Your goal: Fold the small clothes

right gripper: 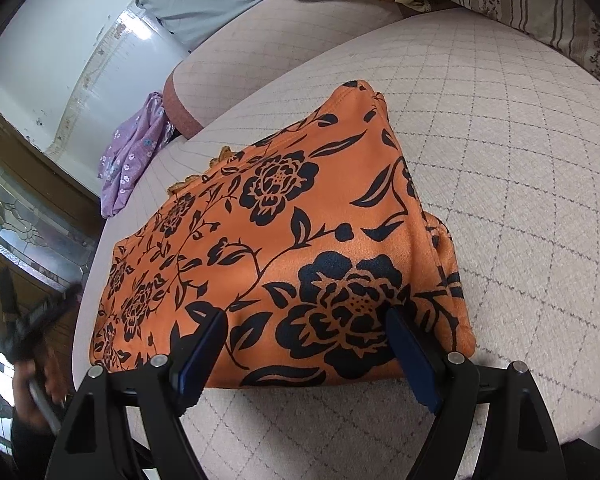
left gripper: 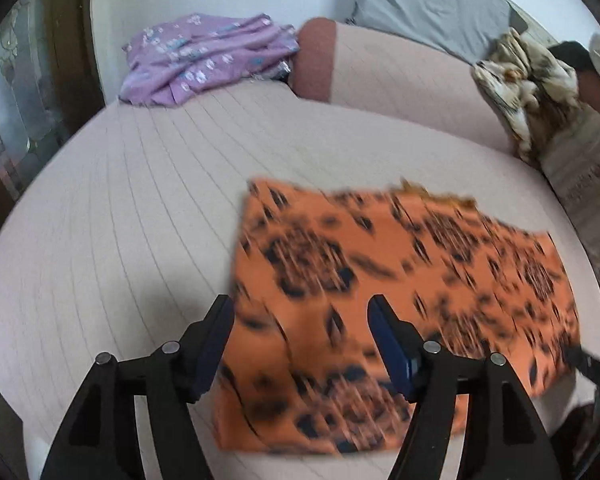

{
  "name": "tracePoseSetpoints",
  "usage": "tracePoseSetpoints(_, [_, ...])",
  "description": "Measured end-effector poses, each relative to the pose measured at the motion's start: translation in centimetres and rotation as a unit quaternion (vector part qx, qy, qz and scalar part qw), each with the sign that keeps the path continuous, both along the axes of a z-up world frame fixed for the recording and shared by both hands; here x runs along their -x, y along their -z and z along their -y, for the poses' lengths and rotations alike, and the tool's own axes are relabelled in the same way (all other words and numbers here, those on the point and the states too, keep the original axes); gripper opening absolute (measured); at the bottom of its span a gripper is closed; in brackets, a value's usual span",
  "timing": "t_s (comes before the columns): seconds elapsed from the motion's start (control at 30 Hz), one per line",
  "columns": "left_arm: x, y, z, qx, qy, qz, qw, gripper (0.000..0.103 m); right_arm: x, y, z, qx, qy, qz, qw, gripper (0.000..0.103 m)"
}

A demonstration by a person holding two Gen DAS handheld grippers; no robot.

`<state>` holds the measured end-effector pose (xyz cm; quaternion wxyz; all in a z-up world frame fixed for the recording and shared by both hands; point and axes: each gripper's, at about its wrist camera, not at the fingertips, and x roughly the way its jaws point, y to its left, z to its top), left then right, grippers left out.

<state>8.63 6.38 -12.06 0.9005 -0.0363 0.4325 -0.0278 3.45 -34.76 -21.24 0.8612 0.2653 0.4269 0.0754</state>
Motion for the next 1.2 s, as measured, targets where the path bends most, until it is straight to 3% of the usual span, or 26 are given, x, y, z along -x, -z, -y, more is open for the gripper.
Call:
tracePoseSetpoints(0.1, [1.9,1.4,1.0,0.011,0.007,-0.021,0.9997,0.07,0.0,0.0,0.3,-0.009,0.001,0.0,1.0,0.084])
tracePoseSetpoints(0.2, [1.8,4.2,1.8,-0.018,0.025,-0.061,0.9977,0.07,0.3,0.1,0.5,-0.016,0.003,0.002,1.0,0.084])
tracePoseSetpoints(0.27, [2.0,4.5,2.1,-0.039,0.031,-0.057,0.9972,0.07,0.3,0.1,0.4,-0.015,0.002,0.002,1.0,0.084])
tracePoseSetpoints(0.47, [2.2,1.9,2.5,-0.034,0.028,-0.027,0.9987,0.07,0.5,-0.9,0.4,-0.017,0.013,-0.013,1.0,0.084])
tracePoseSetpoints(0.63, [1.8,0.2,4.6,-0.026,0.043,-0.01,0.9987,0.07,0.8,-3.2,-0.1,-0.051,0.003,0.019,0.999,0.084])
tracePoseSetpoints(0.7, [1.5,0.7,5.8,-0.03,0.051,-0.009,0.9982,0.071,0.4,-3.0,-0.1,-0.061,-0.003,0.023,0.998,0.085])
tracePoseSetpoints(0.8, [1.1,2.2,8.1,-0.035,0.071,-0.038,0.9961,0.071,-0.6,0.8,0.9,-0.071,0.016,-0.037,0.997,0.087])
tracePoseSetpoints(0.9, [1.3,2.6,10.0,-0.041,0.094,-0.03,0.9943,0.071,-0.7,-1.6,1.4,-0.072,0.012,-0.024,0.997,0.087])
tracePoseSetpoints(1.03, [0.5,4.4,12.9,-0.075,0.119,-0.039,0.9893,0.073,-3.8,-5.0,3.9,-0.077,0.014,0.012,0.997,0.087])
tracePoseSetpoints(1.13, [0.4,4.9,13.9,-0.102,0.126,-0.028,0.9864,0.08,-9.7,-4.9,6.8,-0.052,0.021,-0.015,0.998,0.087])
tracePoseSetpoints(1.2, [0.3,4.9,13.8,-0.096,0.125,-0.029,0.987,0.081,-12.4,-3.5,8.2,-0.015,0.047,-0.048,0.998,0.087])
